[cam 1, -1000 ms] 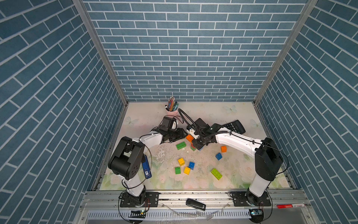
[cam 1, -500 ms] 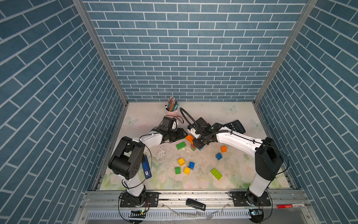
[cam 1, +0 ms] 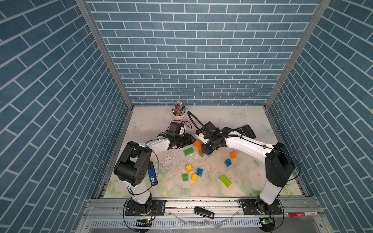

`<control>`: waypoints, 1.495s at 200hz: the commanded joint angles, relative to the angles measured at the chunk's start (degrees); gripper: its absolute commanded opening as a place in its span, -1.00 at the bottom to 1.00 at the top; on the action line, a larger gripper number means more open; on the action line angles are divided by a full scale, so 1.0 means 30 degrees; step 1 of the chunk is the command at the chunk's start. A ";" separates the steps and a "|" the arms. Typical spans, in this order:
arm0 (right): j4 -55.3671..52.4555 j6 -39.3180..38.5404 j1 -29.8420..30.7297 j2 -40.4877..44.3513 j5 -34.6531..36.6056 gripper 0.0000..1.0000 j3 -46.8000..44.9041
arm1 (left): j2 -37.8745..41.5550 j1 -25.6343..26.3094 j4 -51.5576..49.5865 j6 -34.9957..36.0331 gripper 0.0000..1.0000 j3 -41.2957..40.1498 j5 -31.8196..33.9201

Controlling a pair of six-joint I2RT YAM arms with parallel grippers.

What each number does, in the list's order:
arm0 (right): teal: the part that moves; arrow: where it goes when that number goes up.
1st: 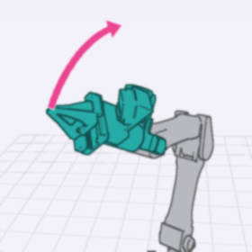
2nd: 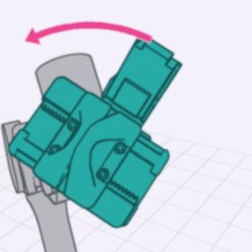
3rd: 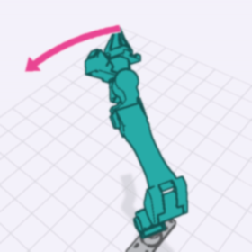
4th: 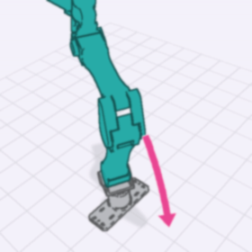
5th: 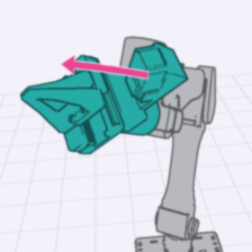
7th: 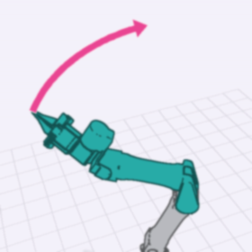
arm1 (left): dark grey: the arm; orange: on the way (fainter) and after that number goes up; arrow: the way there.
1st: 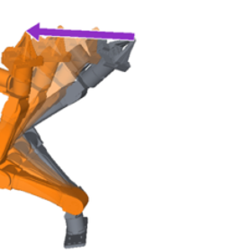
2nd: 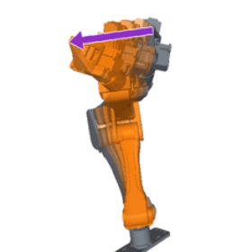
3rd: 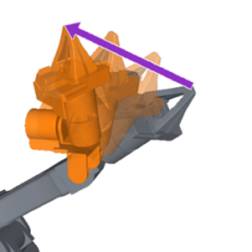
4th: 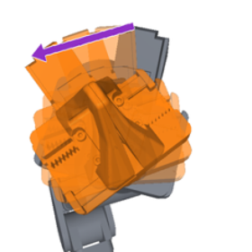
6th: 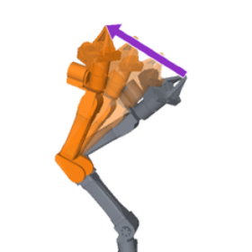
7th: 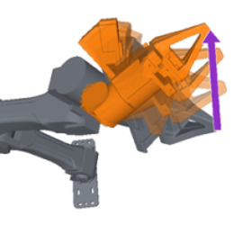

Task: Assemble a fork with lego
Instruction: Assemble the lego brick with the lego brick.

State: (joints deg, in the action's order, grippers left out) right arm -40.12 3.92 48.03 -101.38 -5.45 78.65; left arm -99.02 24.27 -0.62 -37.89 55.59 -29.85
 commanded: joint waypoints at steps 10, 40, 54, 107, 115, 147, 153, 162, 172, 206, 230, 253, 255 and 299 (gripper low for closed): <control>-0.1611 -0.1025 -0.0012 -0.0936 -0.0338 -0.83 0.0244 | -0.0149 0.0100 -0.0312 0.0323 0.20 0.0373 -0.0141; -0.1847 -0.1612 0.0110 -0.1339 -0.0809 -0.83 0.0580 | -0.0288 0.0102 -0.0146 0.0237 0.20 0.0393 -0.0192; -0.2079 -0.1930 0.0111 -0.1471 -0.0802 -0.88 0.0729 | -0.0301 0.0088 -0.0116 0.0236 0.20 0.0395 -0.0195; -0.2520 -0.2685 0.0129 -0.1755 -0.0443 -0.93 0.0785 | -0.0292 0.0094 -0.0143 0.0273 0.20 0.0340 -0.0161; -0.2590 -0.2605 0.0134 -0.1887 -0.0382 -0.94 0.0844 | -0.0295 0.0085 -0.0144 0.0294 0.20 0.0311 -0.0145; -0.2544 -0.2370 0.0162 -0.2041 -0.0496 -0.93 0.0768 | -0.0241 0.0084 -0.0144 0.0238 0.20 0.0270 -0.0119; -0.2443 -0.2298 0.0162 -0.1973 -0.0526 -0.93 0.0694 | -0.0244 0.0093 -0.0170 0.0241 0.20 0.0277 -0.0121; -0.2184 -0.2135 0.0162 -0.1763 -0.0616 -0.87 0.0594 | -0.0252 0.0084 -0.0231 0.0237 0.20 0.0307 -0.0079; -0.1901 -0.1972 0.0133 -0.1484 -0.0720 -0.66 0.0560 | -0.0244 0.0108 -0.0283 0.0237 0.20 0.0336 -0.0046; -0.0507 -0.1082 -0.0046 -0.0035 -0.1535 0.91 0.0626 | -0.0193 0.0022 -0.0505 0.0215 0.20 0.0395 0.0279; 0.0722 -0.0418 -0.0296 0.1332 -0.1902 0.94 0.0196 | -0.0145 -0.0179 -0.0393 -0.0058 0.20 0.0235 0.0459; 0.2672 0.0451 -0.0721 0.3103 -0.1523 0.89 -0.1492 | -0.0068 -0.0283 -0.0363 -0.0140 0.24 0.0249 0.0507; 0.2897 0.0568 -0.0835 0.3270 -0.1522 0.87 -0.1733 | -0.0054 -0.0294 -0.0396 -0.0136 0.25 0.0270 0.0513; 0.4462 0.1936 -0.3479 0.4384 -0.3072 0.34 -0.3899 | 0.0684 -0.0736 -0.0837 -0.0049 0.39 0.0366 0.1262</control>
State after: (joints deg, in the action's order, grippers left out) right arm -30.30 6.59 40.80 -88.33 -11.64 69.14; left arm -98.98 23.53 -1.61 -38.30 55.70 -28.16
